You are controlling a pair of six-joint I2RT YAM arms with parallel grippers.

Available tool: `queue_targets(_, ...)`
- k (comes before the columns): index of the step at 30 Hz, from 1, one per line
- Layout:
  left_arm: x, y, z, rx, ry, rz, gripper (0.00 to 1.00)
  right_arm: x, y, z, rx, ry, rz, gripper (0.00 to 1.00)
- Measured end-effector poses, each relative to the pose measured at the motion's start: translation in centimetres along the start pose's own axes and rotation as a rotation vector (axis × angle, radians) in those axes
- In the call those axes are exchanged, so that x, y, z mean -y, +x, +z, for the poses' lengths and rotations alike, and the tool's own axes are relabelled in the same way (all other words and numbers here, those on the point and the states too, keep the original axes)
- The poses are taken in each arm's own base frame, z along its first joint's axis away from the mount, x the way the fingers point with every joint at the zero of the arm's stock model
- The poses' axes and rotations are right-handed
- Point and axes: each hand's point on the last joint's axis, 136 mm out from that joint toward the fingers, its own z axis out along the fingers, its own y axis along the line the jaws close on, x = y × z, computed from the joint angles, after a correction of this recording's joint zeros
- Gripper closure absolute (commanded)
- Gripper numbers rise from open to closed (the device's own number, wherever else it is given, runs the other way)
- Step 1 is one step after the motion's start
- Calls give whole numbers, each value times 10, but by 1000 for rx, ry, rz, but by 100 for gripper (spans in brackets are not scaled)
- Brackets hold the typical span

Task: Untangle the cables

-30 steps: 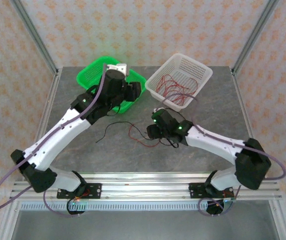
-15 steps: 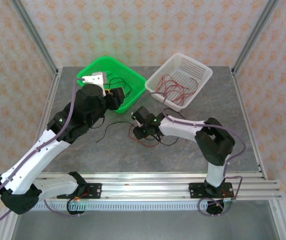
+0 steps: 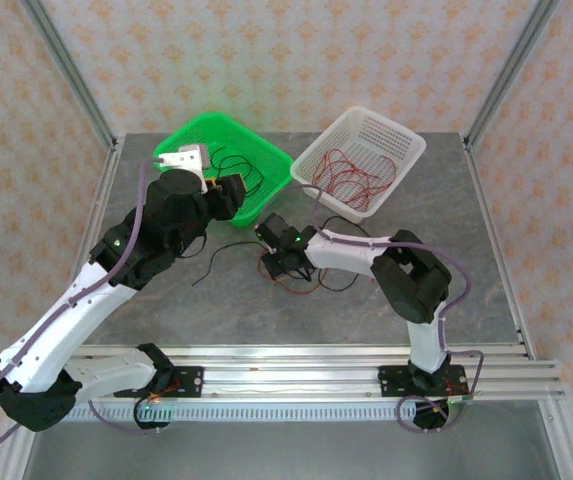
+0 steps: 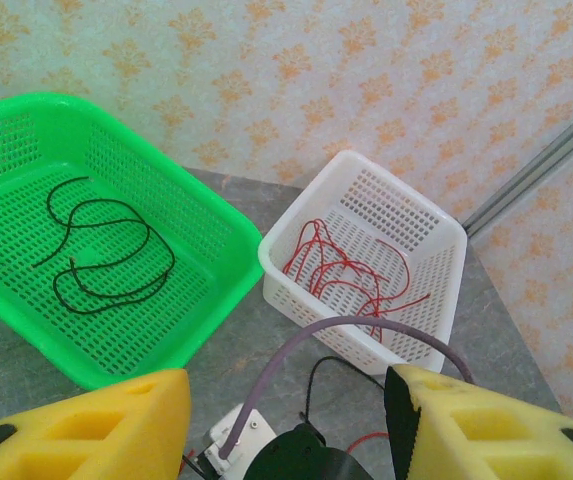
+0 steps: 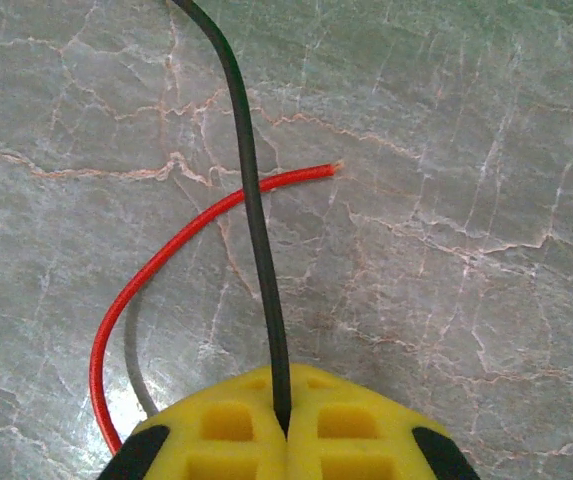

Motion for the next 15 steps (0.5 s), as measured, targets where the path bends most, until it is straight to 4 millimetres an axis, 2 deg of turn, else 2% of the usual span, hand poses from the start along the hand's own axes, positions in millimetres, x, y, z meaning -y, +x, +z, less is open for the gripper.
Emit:
queue_targets(5, 0, 0, 0, 0, 0, 0, 45, -2, -5, -11, 19, -7, 1, 100)
queue_targets(15, -10, 2, -7, 17, -22, -1, 45, -7, -53, -90, 214, -52, 19, 100)
